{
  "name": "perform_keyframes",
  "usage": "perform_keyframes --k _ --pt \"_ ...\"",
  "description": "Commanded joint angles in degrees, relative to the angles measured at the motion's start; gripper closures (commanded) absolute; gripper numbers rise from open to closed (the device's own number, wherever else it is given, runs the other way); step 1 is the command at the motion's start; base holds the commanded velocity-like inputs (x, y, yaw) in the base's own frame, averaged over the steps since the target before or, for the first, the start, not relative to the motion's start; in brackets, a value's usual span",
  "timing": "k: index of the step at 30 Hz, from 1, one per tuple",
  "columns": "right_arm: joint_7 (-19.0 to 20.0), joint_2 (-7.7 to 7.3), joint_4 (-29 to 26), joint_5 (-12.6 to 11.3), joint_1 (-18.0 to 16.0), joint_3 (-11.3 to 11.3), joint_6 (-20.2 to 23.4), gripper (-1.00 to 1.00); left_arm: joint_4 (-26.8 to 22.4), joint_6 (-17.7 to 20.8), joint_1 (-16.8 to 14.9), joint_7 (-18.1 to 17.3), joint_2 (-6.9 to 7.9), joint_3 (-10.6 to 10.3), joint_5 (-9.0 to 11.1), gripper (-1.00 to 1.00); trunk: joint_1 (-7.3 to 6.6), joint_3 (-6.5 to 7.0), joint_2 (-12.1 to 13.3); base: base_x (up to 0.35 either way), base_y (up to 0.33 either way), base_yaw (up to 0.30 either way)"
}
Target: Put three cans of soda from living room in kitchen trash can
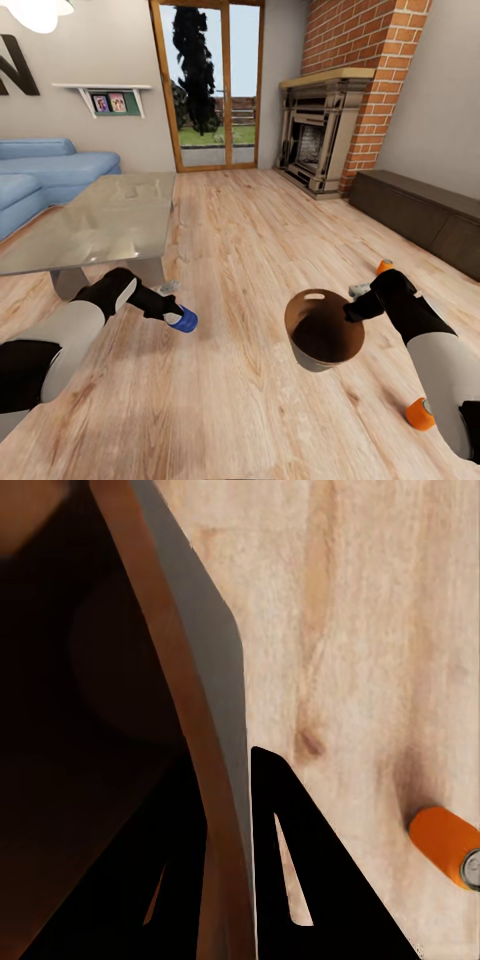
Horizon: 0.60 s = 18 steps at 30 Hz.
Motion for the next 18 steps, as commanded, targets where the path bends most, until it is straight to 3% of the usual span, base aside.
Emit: perform_keyframes --k 1,5,9,15,16,18 --pt "-0.4 0.57 0.0 -0.9 0.1 -0.2 0.4 1.0 -0.1 0.0 0.0 0.0 -0.04 -0.1 -0.2 1.0 -0.24 0.2 0.4 0.0 0.0 0.0" --pt "-3.9 4.31 0.9 -0.9 0.6 -0.3 0.4 1.0 -0.5 0.4 -0.1 -0.4 -1.2 0.1 0.3 1.0 -1.12 0.92 2.0 0.0 0.0 0.0" --pt "-5.6 5.78 2.6 -0.9 0.7 -0.3 0.4 1.0 -0.6 0.4 -0.1 -1.1 -1.52 0.3 0.4 1.0 -2.0 1.63 3.6 0.0 0.0 0.0" --pt "-9.6 8.03 6.6 -1.0 0.8 -0.9 0.4 1.0 -0.6 0.2 -0.1 -9.2 -1.31 -0.2 0.2 1.0 -3.31 2.71 6.0 0.0 0.0 0.0" --pt "-10.2 8.8 7.3 -1.0 0.8 -1.7 0.4 1.0 -0.7 0.2 -0.2 -12.0 -1.1 -0.2 0.1 1.0 -3.53 2.89 6.4 0.0 0.0 0.0" --pt "-10.5 9.47 7.7 -1.0 0.8 -2.2 0.4 1.0 -1.0 0.3 -0.3 -13.5 -0.67 -0.2 0.0 1.0 -3.97 3.25 7.2 0.0 0.0 0.0"
